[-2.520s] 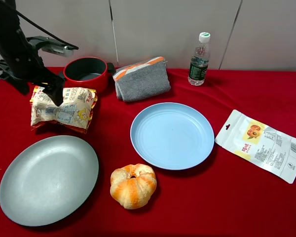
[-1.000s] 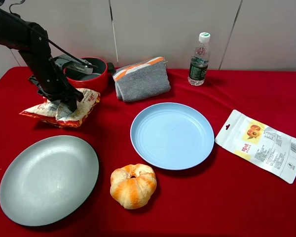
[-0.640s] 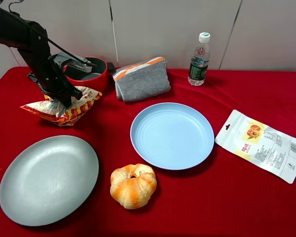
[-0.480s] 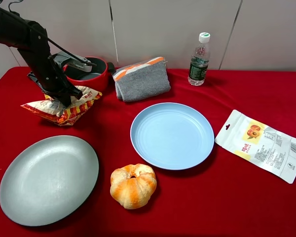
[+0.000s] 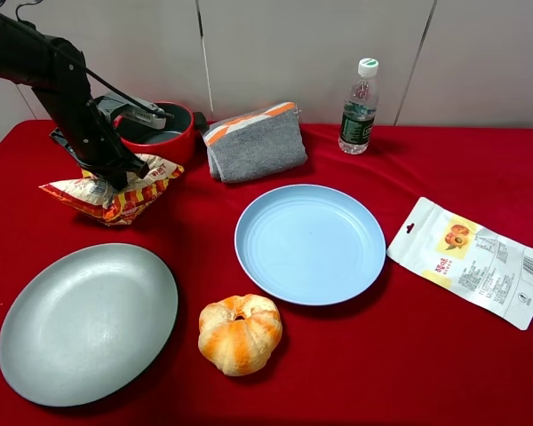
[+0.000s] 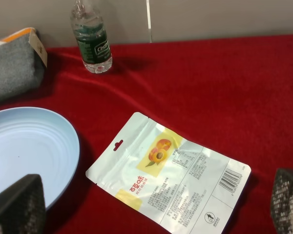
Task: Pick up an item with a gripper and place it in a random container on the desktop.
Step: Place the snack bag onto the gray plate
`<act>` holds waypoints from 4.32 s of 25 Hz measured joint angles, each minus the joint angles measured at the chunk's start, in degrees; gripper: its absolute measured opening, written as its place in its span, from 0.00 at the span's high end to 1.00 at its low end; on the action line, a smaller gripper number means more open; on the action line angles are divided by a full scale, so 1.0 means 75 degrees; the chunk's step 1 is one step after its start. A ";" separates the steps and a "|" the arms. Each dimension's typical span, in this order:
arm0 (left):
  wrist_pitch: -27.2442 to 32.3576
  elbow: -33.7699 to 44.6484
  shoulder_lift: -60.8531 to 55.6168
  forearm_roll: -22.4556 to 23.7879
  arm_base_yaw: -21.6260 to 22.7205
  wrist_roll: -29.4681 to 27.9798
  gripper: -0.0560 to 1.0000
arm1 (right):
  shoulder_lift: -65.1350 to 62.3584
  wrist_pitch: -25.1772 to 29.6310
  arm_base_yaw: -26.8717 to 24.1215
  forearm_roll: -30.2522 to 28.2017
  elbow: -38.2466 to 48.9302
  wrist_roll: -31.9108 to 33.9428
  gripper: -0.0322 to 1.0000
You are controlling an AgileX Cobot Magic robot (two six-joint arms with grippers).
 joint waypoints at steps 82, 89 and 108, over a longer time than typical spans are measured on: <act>0.3764 0.0099 -0.4201 0.0454 -0.1629 -0.0726 0.95 | 0.0000 0.0000 0.0000 0.0003 0.0000 0.0000 0.30; 0.4140 0.0099 -0.4201 0.0522 -0.2161 -0.0923 0.95 | 0.0000 0.0000 0.0000 0.0003 0.0000 0.0000 0.30; 0.4150 0.1729 -0.5239 0.0448 -0.2690 -0.1625 0.95 | 0.0000 0.0000 0.0000 0.0003 0.0000 0.0000 0.30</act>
